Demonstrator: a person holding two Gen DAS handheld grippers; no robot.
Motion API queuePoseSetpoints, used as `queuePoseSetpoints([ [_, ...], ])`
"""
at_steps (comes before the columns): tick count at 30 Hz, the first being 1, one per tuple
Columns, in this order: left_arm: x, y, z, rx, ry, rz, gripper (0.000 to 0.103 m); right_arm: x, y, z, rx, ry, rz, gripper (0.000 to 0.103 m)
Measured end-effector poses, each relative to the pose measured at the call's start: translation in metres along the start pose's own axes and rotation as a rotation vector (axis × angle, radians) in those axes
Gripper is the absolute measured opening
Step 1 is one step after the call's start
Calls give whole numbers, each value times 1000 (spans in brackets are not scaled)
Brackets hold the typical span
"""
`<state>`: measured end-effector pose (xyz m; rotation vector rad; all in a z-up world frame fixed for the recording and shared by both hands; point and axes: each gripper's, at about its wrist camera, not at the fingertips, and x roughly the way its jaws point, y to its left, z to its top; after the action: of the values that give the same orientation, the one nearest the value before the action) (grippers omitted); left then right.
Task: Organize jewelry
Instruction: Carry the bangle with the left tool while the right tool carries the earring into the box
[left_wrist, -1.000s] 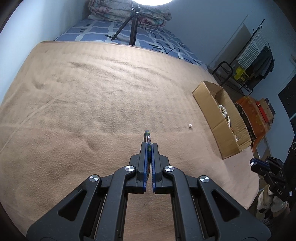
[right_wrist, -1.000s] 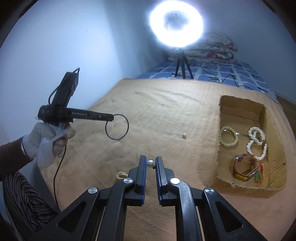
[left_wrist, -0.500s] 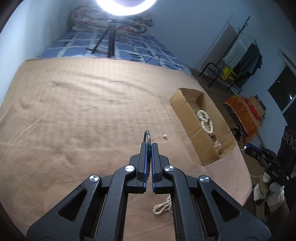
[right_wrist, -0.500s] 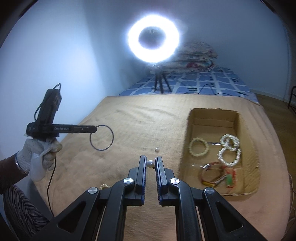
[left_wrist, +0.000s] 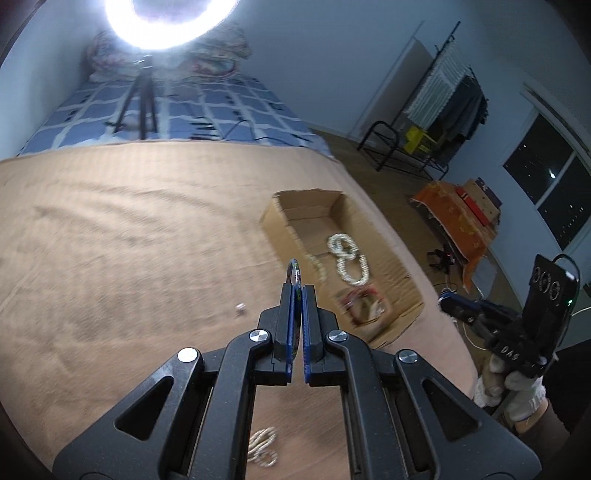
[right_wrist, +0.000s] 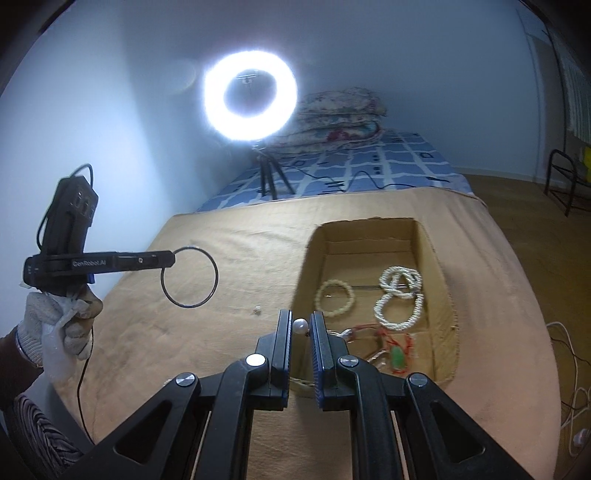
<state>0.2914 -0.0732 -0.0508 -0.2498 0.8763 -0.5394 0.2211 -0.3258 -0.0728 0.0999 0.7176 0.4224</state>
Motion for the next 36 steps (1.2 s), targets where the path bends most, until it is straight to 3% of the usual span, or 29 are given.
queuePoseSetpoints([
  [18, 95, -70, 39, 75, 62, -36, 1, 8, -35, -6, 92, 35, -75, 8],
  [36, 180, -87, 42, 84, 166, 14, 1, 19, -49, -9, 117, 82, -144, 8],
])
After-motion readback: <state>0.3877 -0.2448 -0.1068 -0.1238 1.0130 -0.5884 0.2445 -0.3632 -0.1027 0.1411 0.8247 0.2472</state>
